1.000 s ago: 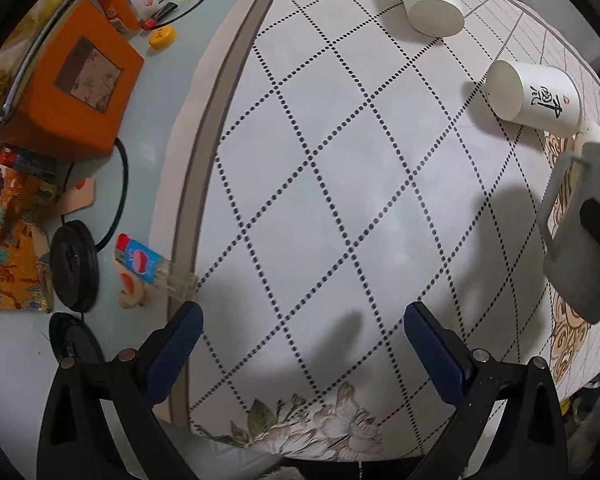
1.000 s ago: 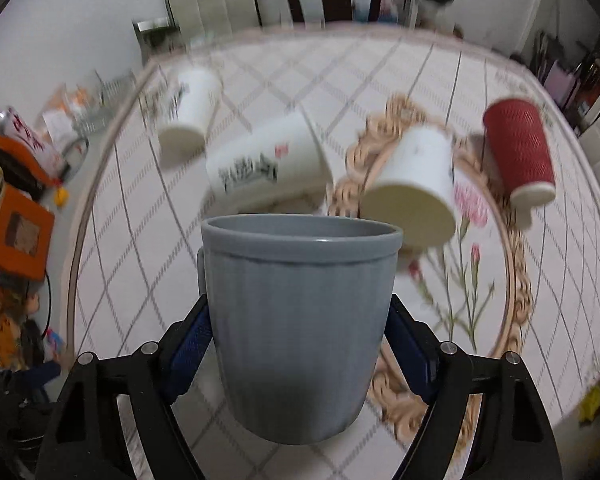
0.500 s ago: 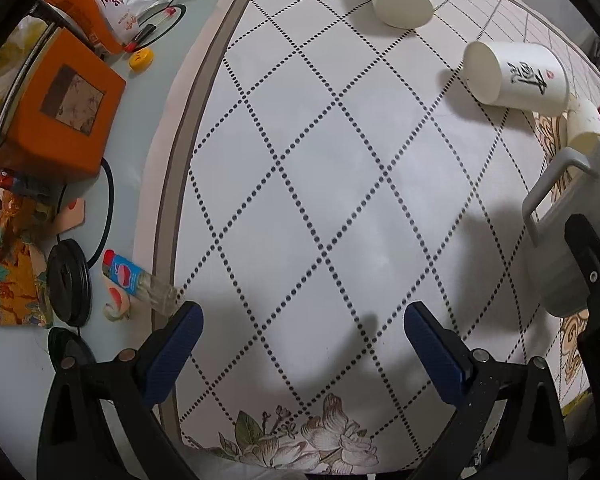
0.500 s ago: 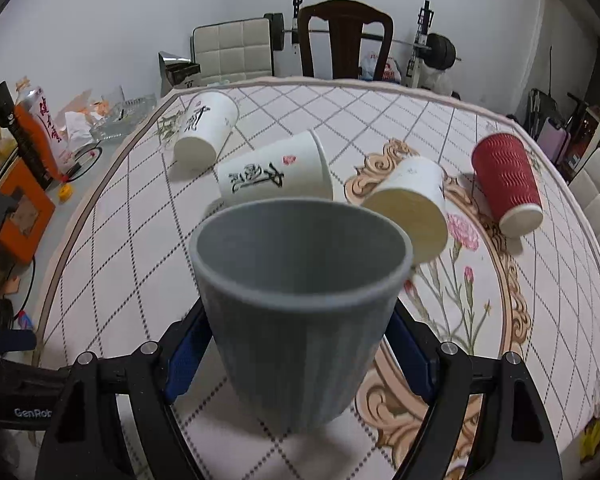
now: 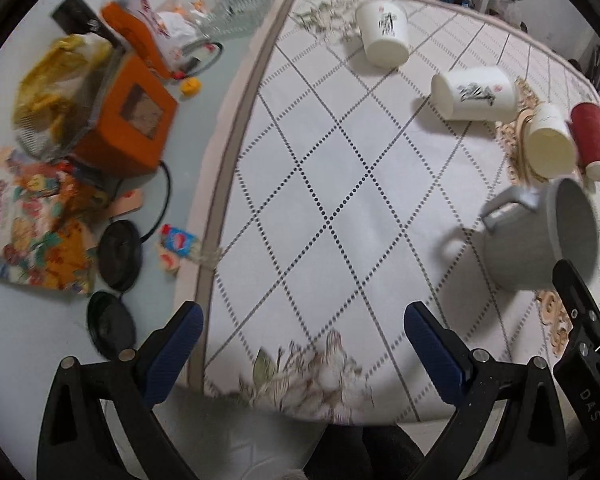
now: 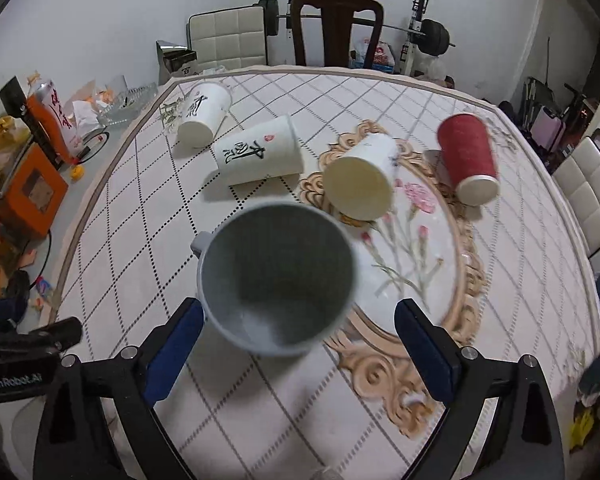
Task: Flip cup upright
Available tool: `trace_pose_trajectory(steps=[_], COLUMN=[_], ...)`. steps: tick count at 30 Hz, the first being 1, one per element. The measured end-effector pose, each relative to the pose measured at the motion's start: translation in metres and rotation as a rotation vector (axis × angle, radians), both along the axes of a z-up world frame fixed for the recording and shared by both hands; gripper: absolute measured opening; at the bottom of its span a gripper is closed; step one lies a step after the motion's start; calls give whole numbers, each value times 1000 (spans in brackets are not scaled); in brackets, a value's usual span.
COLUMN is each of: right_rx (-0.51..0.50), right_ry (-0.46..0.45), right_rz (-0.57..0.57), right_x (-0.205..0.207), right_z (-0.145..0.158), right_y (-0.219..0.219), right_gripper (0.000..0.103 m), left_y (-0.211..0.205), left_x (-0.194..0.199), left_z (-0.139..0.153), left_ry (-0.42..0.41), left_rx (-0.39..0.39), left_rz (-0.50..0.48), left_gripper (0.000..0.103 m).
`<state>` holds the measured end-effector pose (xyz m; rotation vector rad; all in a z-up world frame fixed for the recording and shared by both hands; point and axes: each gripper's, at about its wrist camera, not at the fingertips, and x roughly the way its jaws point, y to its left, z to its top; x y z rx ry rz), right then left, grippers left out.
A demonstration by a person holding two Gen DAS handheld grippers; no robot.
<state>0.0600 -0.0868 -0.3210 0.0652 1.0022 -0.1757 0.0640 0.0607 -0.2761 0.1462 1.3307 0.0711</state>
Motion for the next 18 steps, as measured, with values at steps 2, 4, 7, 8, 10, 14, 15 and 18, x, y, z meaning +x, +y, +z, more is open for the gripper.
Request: trace_pose_trajectory(steps=[2, 4, 7, 8, 10, 14, 15, 18], right_rx=[-21, -40, -47, -37, -34, -32, -34, -29], right_ry=[-2, -3, -7, -8, -10, -22, -23, -39], right_rz=[-14, -32, -54, -59, -67, -72, -71, -70], right_x=[-15, -28, -51, -60, -74, -106, -112, -133], right_z=[18, 37, 72, 85, 109, 159, 169, 203], right_y=[-5, -10, -21, -25, -32, -40, -42, -47], right_gripper=[103, 103, 103, 103, 103, 103, 103, 103], left_y=[-2, -4, -4, -6, -10, -16, -17, -22], left_x=[-12, -25, -39, -44, -59, -84, -88, -104], left_z=[20, 39, 69, 80, 104, 143, 150, 178], left_ry=[-28, -68, -120, -137, -175, -223, -232, -273], left_rx=[-1, -2, -9, -11, -22, -42, -47, -50], left_rz=[3, -3, -15, -20, -29, -38, -40, -51], left_gripper=[103, 103, 103, 103, 103, 103, 103, 103])
